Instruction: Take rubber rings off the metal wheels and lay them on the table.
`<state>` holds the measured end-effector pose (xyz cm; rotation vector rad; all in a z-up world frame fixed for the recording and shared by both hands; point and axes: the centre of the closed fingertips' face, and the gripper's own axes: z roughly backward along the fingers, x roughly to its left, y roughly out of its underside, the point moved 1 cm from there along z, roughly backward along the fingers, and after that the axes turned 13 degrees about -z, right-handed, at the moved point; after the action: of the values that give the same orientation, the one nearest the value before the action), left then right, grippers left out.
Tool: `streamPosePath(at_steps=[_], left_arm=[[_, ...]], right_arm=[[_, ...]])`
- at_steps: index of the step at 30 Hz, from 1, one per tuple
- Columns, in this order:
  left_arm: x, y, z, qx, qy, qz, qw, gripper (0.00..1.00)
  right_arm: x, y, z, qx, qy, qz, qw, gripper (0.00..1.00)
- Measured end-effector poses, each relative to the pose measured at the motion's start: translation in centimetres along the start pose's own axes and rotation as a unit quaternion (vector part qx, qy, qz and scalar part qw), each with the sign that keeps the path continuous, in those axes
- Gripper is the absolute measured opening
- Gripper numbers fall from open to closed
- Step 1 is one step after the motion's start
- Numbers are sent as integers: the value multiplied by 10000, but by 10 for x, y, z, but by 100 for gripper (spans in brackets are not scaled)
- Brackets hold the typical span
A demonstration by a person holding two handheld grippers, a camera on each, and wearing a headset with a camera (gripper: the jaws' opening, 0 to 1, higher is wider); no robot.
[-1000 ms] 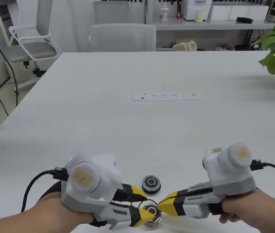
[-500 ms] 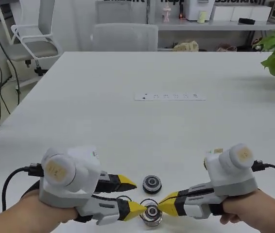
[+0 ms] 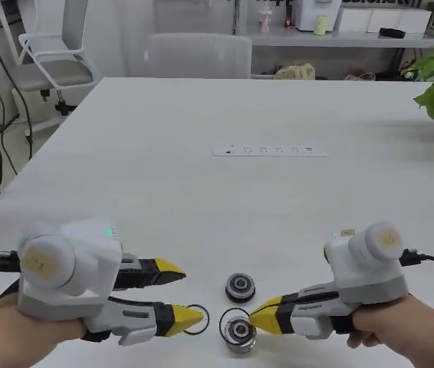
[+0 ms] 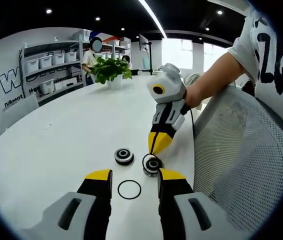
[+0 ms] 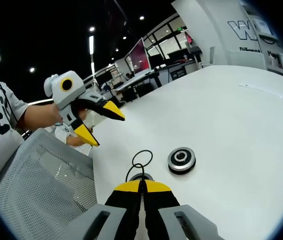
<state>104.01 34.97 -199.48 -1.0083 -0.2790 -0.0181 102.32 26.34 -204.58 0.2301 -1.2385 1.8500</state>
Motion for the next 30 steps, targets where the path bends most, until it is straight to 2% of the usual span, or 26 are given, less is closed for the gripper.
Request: streamPosePath(at_steps=[14, 30], left_arm=[[4, 7, 17, -40, -194, 29, 9998, 39], [4, 15, 33, -50, -338, 89, 9994, 45]], right_arm=[[6, -13, -3, -103, -48, 6, 9999, 0], [20, -25, -25, -106, -164, 92, 9998, 0]])
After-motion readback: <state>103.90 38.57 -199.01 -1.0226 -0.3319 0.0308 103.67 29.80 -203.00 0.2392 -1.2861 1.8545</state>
